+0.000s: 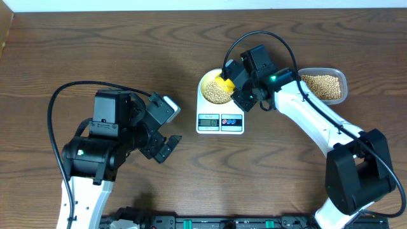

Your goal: Scoop item into bowl and weigh 50g on scale

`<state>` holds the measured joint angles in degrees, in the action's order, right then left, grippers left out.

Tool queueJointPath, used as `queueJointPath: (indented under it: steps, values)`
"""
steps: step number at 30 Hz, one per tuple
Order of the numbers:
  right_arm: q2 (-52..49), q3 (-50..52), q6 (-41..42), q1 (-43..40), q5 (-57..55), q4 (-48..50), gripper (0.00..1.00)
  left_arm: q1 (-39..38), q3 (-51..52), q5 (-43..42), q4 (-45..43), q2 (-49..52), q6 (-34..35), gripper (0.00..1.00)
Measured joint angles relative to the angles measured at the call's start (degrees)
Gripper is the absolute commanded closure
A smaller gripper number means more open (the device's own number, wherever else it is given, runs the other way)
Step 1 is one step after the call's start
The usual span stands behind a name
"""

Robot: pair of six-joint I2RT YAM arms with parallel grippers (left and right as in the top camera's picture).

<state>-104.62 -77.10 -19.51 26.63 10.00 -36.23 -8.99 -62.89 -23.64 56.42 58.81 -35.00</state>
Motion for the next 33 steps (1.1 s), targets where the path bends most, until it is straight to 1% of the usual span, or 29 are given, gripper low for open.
queueJointPath:
  steps: [14,26,33]
  values:
    - [0.0,0.0,0.0,0.1,4.8,-2.1,0.99,0.0,0.0,0.0,0.0,0.0,0.0,0.01]
    - [0.0,0.0,2.0,-0.2,11.6,-2.1,0.99,0.0,0.0,0.0,0.0,0.0,0.0,0.01]
    - [0.0,0.0,4.2,-2.2,17.6,-2.9,0.99,0.0,0.0,0.0,0.0,0.0,0.0,0.01]
